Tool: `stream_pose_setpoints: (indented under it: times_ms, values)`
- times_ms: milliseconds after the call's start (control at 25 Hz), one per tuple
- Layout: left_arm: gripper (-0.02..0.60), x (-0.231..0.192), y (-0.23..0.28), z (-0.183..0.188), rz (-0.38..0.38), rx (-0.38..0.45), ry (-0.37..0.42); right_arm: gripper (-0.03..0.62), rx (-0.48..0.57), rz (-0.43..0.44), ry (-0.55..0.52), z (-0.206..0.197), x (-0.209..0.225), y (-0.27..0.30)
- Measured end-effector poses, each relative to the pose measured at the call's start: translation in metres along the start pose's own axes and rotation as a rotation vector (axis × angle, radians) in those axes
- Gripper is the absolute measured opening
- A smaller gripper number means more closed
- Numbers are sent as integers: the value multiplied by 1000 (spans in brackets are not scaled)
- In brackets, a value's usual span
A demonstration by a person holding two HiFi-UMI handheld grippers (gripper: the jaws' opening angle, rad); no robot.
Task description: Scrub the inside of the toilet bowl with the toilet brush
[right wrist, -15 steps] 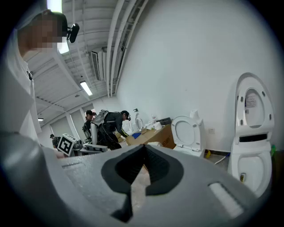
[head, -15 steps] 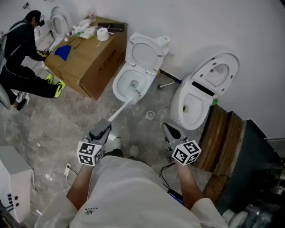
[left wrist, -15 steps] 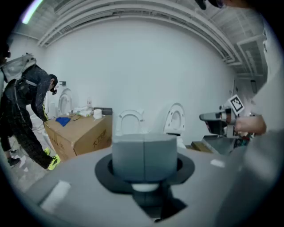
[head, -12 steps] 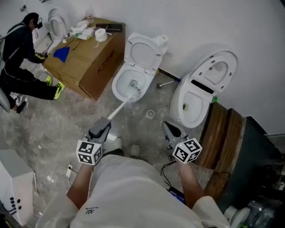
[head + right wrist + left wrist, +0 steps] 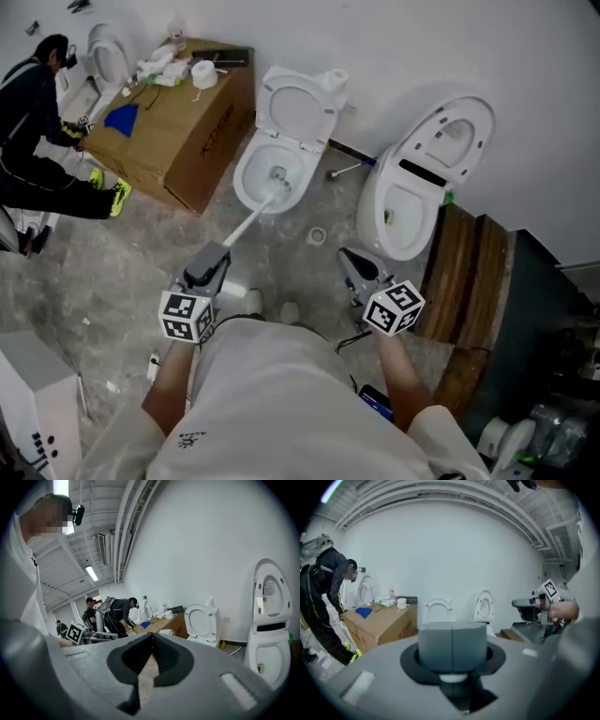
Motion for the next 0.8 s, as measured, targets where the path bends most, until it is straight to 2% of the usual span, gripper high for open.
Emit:
stream_pose_setpoints:
  times_ms: [400,800]
  values:
    - [147,-32,5,8,-22,5,8,1,8,-45,24,8,-5,14]
    - [147,-62,1,6,-50,5,8,1,8,-53,6,13,-24,40]
Point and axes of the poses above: the fingertips, and each gripper's own axes: y forward along the fingers, x to its right, z out of its top, the point moved 9 cm from there along -y, backward along the fingers, and after that the axes turned 3 degrees about -y, right-handed, at the moved point
